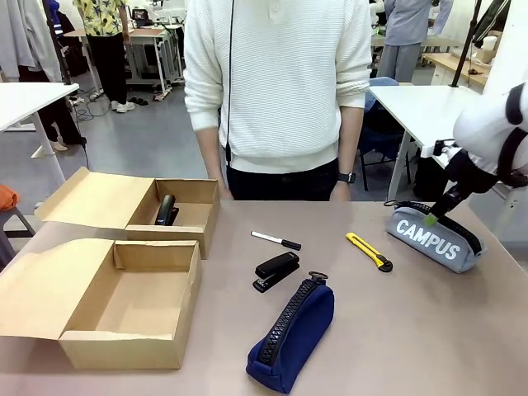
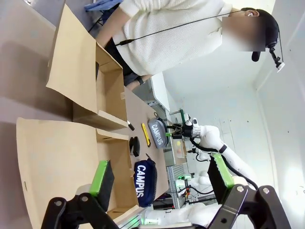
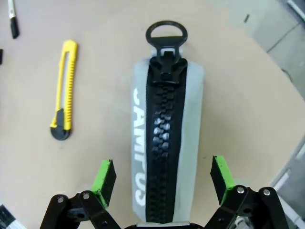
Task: Place items inside the box.
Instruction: Pick up a Pencil pouch or Stapler and place it inside the Mailer Box closest to the robot.
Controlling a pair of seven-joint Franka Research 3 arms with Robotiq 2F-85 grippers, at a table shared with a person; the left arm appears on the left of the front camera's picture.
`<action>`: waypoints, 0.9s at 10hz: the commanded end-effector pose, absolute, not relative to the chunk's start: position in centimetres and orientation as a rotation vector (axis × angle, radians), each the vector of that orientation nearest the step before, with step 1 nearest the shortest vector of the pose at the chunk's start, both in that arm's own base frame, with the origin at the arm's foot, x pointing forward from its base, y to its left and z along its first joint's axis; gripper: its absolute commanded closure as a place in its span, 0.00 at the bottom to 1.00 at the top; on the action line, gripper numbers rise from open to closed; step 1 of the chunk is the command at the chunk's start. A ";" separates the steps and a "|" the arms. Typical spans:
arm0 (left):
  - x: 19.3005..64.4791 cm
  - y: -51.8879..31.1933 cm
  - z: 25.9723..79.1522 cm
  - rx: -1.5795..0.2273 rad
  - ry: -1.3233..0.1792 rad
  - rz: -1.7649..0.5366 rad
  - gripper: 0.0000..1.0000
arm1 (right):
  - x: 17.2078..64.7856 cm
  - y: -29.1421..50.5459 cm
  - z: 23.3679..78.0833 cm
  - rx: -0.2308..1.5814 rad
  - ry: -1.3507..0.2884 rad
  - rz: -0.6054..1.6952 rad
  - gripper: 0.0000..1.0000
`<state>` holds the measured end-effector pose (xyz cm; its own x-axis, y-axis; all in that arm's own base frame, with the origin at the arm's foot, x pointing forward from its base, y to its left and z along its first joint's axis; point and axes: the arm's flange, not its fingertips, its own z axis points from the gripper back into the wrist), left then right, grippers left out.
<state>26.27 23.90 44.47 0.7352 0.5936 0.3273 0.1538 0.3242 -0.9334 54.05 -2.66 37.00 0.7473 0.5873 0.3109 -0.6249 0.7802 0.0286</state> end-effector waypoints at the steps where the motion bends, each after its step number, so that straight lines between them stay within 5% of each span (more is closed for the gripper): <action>1: 26.3 23.8 44.7 -1.241 -0.758 0.308 0.00 | 56.4 -2.5 35.9 0.101 -0.239 0.651 0.00; 5: 26.3 23.8 44.7 -1.241 -0.758 0.308 0.00 | 56.8 -2.3 34.4 0.104 -0.179 0.640 0.00; 8: 26.3 23.8 44.7 -1.241 -0.758 0.308 0.00 | 56.8 -2.0 34.2 0.094 -0.150 0.633 0.86; 9: 26.3 23.8 44.7 -1.241 -0.758 0.308 0.00 | 56.7 -2.0 34.3 0.098 -0.149 0.638 1.00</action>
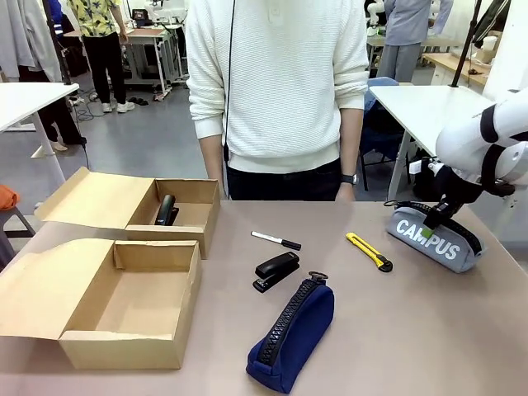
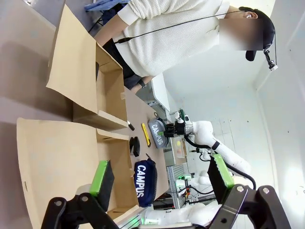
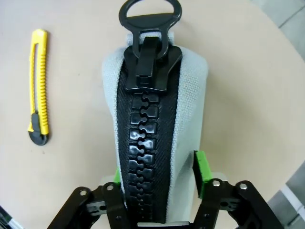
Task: Place items inside the box.
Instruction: Pick up a Pencil pouch or Stapler and place it inside the Mailer Box closest to the robot.
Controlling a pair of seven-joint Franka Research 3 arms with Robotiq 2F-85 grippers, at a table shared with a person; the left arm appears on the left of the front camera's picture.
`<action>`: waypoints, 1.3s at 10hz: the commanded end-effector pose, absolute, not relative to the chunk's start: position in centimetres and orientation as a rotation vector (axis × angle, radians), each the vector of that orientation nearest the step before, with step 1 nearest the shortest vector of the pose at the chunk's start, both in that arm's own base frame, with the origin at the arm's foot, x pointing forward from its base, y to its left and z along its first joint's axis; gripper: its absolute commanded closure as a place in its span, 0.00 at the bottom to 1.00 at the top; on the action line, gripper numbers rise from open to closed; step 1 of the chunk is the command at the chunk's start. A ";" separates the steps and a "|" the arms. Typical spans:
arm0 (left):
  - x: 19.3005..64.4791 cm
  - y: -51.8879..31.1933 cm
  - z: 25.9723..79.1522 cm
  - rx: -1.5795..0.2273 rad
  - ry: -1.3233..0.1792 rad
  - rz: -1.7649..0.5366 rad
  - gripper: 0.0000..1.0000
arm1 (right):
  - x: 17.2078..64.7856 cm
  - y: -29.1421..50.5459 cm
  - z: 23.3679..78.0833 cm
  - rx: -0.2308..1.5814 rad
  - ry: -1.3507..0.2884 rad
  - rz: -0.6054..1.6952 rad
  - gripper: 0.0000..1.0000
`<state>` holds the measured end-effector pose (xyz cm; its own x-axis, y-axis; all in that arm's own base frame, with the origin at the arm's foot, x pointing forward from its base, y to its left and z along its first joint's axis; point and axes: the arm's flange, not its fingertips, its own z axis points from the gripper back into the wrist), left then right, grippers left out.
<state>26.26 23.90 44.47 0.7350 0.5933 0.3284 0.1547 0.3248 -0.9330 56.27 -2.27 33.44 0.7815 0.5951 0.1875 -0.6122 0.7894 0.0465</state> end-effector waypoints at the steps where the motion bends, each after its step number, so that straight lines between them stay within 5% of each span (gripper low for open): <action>1: 26.3 23.8 44.7 -1.241 -0.758 0.308 0.00 | 56.7 -2.1 34.3 0.097 -0.146 0.639 1.00; 8: 26.3 23.8 44.7 -1.241 -0.758 0.308 0.00 | 54.2 -3.2 37.6 0.109 -0.131 0.497 1.00; 13: 26.3 23.8 44.7 -1.241 -0.758 0.308 0.00 | 35.7 -4.8 48.4 0.150 -0.122 0.001 1.00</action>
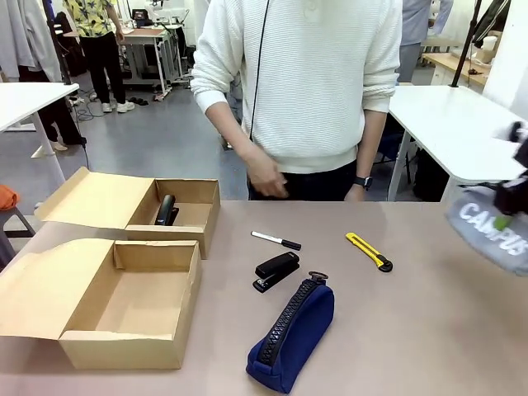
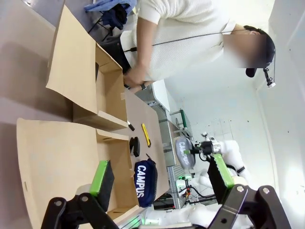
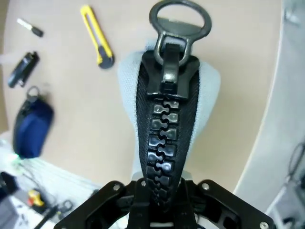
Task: Place items inside the box.
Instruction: Pick up a Pencil pouch or Stapler and place it inside the Mailer Box closest to the robot.
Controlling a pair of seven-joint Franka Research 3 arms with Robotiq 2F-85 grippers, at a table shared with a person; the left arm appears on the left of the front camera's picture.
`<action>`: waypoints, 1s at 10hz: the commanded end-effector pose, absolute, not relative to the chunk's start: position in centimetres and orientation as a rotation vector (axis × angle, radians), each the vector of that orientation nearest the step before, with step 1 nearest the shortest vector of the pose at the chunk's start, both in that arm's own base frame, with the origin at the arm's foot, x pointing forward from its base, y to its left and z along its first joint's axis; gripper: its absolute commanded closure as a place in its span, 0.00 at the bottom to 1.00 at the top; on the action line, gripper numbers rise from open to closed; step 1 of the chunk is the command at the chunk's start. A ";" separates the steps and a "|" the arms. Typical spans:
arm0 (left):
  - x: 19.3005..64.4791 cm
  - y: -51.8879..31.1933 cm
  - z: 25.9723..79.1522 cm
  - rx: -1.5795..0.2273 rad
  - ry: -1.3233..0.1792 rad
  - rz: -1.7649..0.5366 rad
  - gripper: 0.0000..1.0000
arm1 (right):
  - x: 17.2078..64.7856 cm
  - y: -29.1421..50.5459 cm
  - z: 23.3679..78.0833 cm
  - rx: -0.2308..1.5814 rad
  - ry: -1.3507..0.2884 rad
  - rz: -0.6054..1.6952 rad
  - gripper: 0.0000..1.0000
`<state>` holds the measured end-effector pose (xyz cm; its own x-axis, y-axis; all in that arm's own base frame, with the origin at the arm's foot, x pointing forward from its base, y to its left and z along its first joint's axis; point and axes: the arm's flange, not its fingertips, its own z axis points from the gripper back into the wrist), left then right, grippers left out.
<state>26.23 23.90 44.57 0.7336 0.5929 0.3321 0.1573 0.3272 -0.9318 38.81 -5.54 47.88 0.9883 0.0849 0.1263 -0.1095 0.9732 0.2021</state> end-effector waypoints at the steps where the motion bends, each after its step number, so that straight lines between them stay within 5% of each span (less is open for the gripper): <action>1: 26.3 23.8 44.7 -1.241 -0.758 0.308 0.00 | 33.3 -5.5 48.1 0.170 -0.142 -0.082 1.00; 3: 26.3 23.8 44.7 -1.241 -0.758 0.308 0.00 | 31.5 -8.9 47.6 0.332 -0.302 -0.075 1.00; 4: 26.3 23.8 44.7 -1.241 -0.758 0.308 0.00 | 32.8 -6.0 48.5 0.215 -0.158 -0.061 1.00; 6: 26.3 23.8 44.7 -1.241 -0.758 0.308 0.00 | 31.3 -7.7 48.8 0.258 -0.205 -0.101 0.95; 10: 26.3 23.8 44.7 -1.241 -0.758 0.308 0.00 | 34.3 8.5 51.7 0.261 -0.136 -0.320 0.95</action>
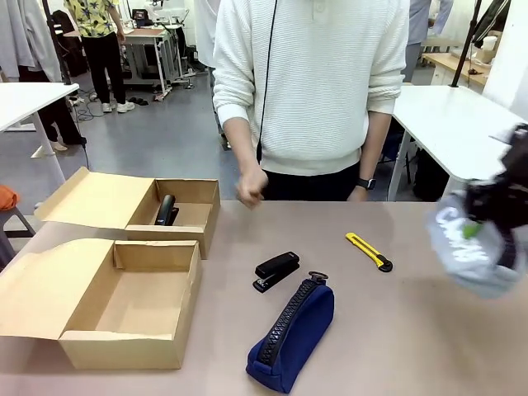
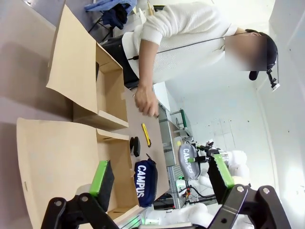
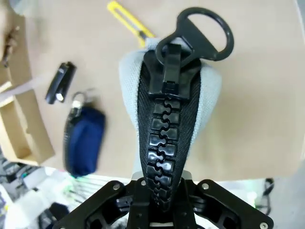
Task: Place items inside the box.
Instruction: Pick up a Pencil pouch or Stapler and place it inside the Mailer Box closest to the robot.
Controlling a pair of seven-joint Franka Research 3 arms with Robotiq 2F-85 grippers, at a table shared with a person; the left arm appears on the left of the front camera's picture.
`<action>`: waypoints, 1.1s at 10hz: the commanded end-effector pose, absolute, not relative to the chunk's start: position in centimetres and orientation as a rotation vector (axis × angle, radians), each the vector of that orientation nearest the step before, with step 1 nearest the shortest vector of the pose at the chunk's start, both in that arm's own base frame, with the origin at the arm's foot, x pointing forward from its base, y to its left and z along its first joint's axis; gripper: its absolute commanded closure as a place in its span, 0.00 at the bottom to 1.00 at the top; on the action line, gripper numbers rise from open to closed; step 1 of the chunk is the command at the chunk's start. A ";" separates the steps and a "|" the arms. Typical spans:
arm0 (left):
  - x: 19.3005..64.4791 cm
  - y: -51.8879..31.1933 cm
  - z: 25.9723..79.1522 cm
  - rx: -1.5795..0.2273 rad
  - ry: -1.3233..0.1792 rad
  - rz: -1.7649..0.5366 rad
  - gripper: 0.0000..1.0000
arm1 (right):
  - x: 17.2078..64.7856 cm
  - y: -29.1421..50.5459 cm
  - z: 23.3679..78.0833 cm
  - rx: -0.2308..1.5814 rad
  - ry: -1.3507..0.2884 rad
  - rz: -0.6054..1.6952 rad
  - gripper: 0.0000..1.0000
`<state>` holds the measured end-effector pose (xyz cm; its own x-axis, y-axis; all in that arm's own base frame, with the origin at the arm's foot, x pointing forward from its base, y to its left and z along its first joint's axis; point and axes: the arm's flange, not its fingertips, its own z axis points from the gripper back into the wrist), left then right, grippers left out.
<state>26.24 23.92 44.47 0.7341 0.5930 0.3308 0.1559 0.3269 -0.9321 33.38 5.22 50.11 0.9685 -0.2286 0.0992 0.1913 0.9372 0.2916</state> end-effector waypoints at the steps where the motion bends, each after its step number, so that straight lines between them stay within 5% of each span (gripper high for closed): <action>1: 26.3 23.8 44.7 -1.241 -0.758 0.308 0.00 | 33.8 11.1 51.7 0.225 -0.142 -0.334 0.95; 7: 26.3 23.8 44.7 -1.241 -0.758 0.308 0.00 | 32.4 11.3 51.6 0.246 -0.119 -0.333 0.95; 11: 26.3 23.8 44.7 -1.241 -0.758 0.308 0.00 | 35.7 27.9 52.6 0.278 -0.152 0.007 0.95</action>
<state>26.25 23.90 44.46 0.7345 0.5923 0.3312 0.1561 0.3276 -0.9318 32.78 24.36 52.33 0.9832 -0.0797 0.1642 0.0357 0.9662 0.2555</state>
